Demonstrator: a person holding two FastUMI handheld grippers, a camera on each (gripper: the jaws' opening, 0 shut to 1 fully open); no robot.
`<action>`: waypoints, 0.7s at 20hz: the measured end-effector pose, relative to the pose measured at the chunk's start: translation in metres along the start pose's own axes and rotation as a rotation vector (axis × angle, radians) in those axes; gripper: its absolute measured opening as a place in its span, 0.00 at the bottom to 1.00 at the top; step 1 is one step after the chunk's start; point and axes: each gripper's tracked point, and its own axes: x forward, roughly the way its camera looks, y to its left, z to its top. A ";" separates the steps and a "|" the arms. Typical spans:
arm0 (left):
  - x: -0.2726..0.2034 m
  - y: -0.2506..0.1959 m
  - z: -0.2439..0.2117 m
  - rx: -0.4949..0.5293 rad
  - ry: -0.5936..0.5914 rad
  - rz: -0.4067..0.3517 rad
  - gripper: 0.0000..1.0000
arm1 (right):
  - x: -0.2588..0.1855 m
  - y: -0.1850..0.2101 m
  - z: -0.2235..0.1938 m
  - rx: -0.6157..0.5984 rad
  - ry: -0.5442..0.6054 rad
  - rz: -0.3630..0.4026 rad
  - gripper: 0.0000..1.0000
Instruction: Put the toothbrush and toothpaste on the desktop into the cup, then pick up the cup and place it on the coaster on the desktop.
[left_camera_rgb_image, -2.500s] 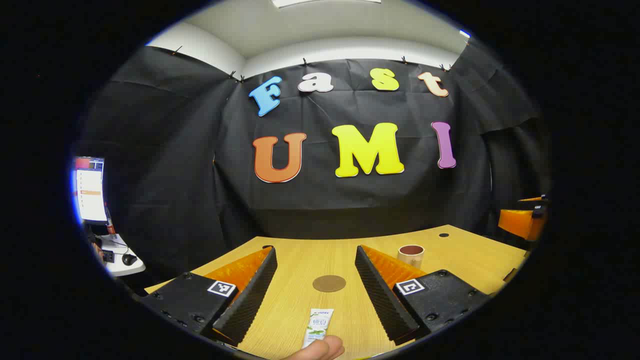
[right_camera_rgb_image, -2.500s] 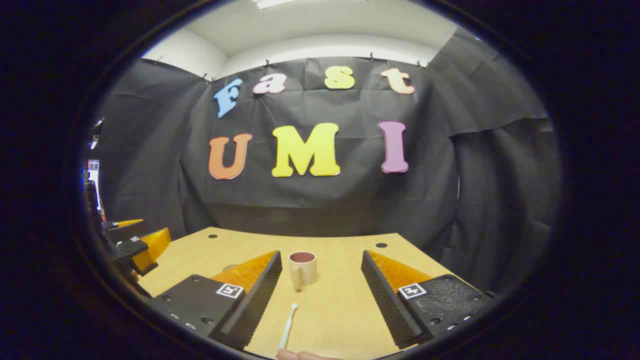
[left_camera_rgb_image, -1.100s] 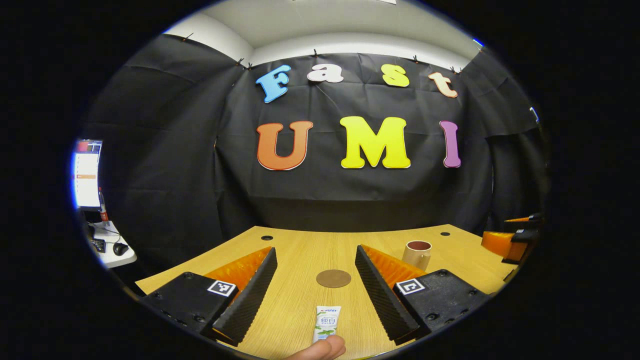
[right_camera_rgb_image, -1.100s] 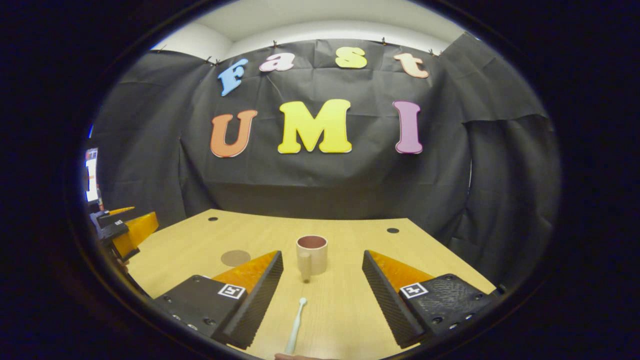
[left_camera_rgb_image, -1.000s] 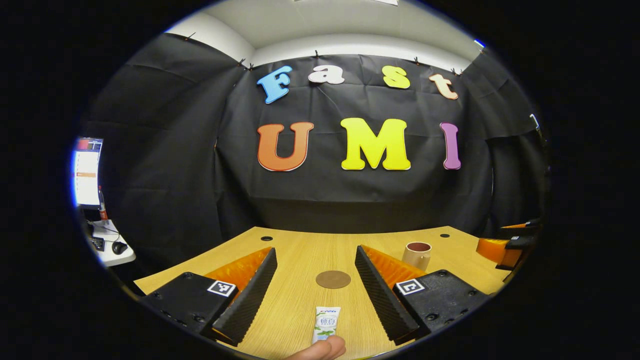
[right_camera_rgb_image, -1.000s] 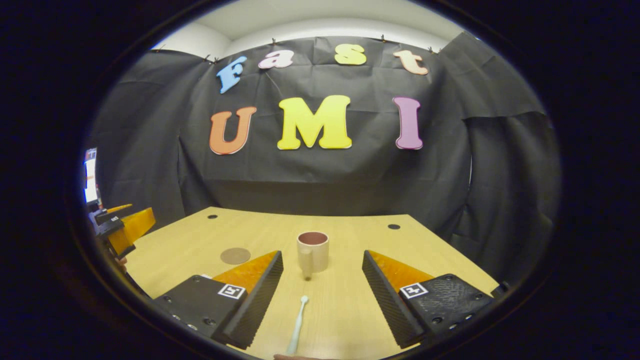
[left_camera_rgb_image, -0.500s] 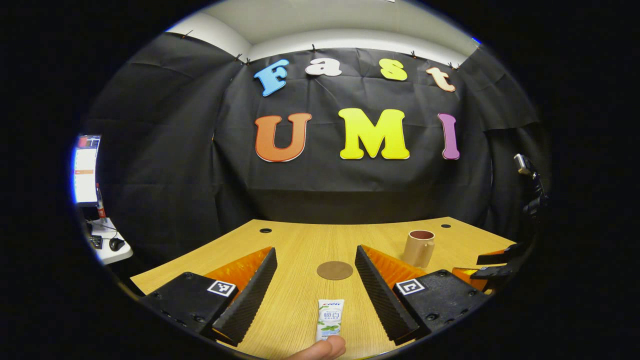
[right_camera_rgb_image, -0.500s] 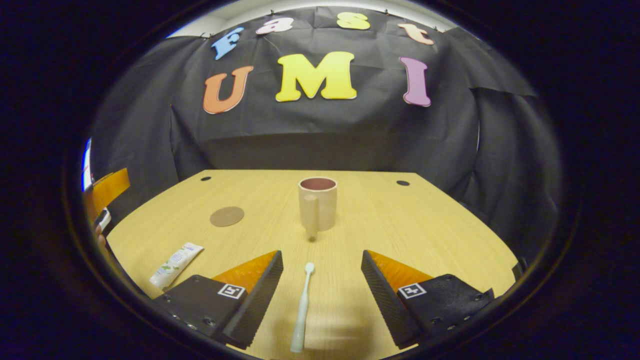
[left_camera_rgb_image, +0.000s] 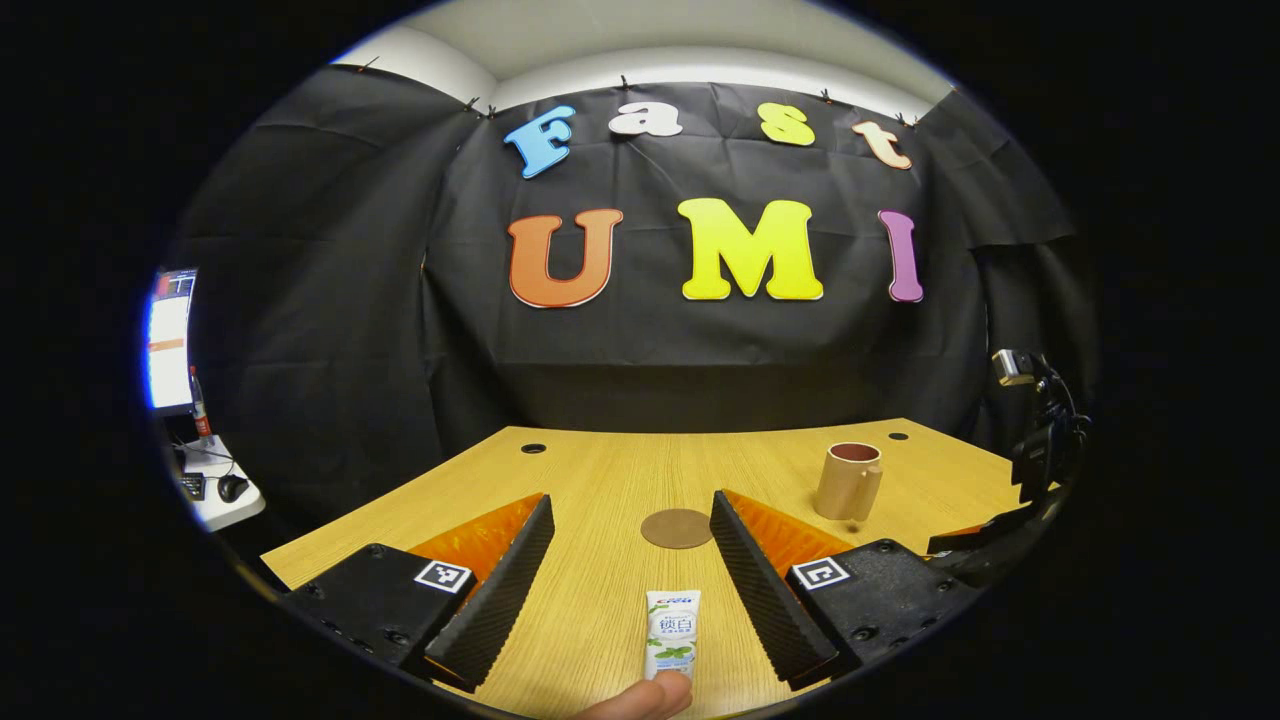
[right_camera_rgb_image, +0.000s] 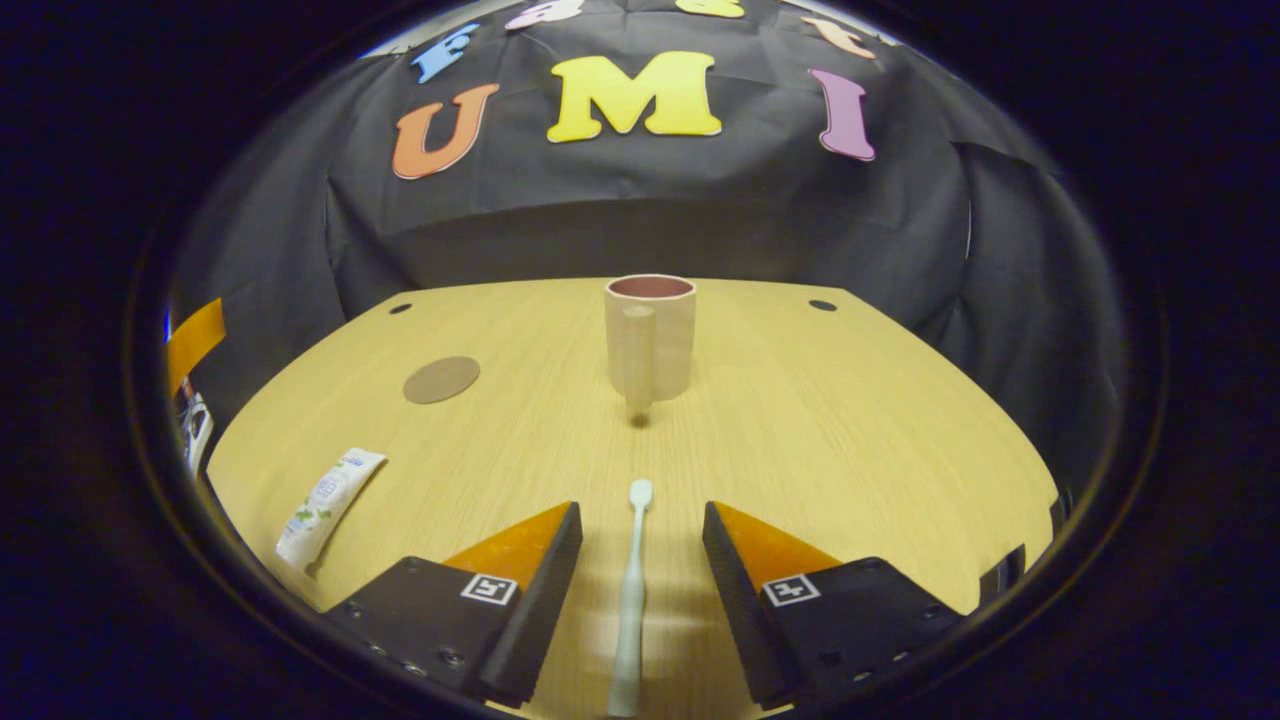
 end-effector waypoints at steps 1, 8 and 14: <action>0.001 0.001 -0.001 -0.002 0.004 0.003 1.00 | 0.002 -0.001 0.000 0.019 0.011 -0.001 0.67; 0.004 0.002 -0.010 -0.018 0.031 0.003 1.00 | 0.010 -0.003 -0.009 0.013 0.062 -0.008 0.45; 0.006 0.003 -0.013 -0.022 0.038 0.003 1.00 | 0.012 0.007 -0.013 -0.015 0.075 0.027 0.20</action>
